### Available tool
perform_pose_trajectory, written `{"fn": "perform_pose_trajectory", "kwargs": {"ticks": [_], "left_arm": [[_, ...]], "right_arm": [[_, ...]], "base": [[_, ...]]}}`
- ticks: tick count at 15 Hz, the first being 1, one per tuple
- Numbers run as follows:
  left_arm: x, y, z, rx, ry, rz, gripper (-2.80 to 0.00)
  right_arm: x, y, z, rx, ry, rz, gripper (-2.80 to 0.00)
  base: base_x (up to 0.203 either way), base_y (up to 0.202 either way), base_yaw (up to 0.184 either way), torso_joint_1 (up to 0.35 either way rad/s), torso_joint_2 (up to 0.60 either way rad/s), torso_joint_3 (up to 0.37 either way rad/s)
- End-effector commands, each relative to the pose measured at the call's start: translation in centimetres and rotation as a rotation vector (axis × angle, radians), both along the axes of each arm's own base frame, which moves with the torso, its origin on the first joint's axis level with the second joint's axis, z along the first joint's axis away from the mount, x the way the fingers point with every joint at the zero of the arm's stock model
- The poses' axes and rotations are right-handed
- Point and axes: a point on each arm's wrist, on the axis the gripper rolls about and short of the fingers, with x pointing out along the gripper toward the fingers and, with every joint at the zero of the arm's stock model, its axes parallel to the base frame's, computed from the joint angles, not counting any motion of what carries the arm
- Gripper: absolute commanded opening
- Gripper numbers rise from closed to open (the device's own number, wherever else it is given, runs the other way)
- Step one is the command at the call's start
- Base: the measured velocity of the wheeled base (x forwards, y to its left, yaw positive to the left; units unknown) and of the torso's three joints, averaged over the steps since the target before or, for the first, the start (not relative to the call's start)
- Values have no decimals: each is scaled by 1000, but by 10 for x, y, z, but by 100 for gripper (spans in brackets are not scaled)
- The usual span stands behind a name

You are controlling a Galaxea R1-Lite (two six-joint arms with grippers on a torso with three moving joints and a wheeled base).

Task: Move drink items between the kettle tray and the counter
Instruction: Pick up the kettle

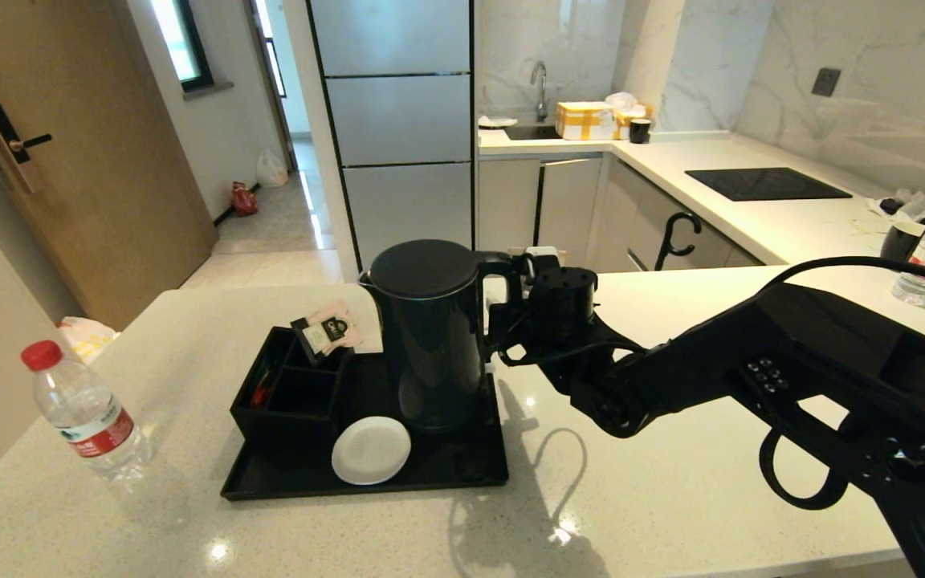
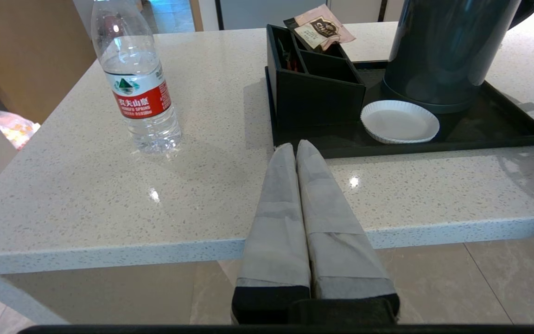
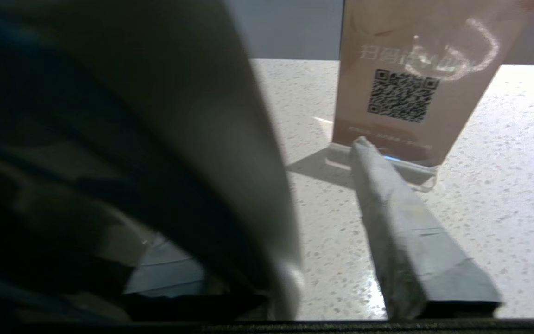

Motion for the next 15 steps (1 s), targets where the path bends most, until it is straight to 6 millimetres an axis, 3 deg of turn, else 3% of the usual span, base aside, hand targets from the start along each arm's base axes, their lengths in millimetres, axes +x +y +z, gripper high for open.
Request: {"fn": "perform_pose_trajectory", "kwargs": {"ticks": [1, 9, 15], "left_arm": [[0, 0, 0, 0, -2, 0, -280], [0, 0, 0, 0, 0, 0, -280], [0, 0, 0, 0, -2, 0, -280]], "right_arm": [[0, 0, 2, 0, -11, -2, -280], [-10, 9, 11, 16, -20, -8, -280], [-21, 6, 44, 110, -5, -12, -280]], "base": [[0, 0, 0, 0, 0, 0], [0, 0, 0, 0, 0, 0], [0, 0, 0, 0, 0, 0]]}}
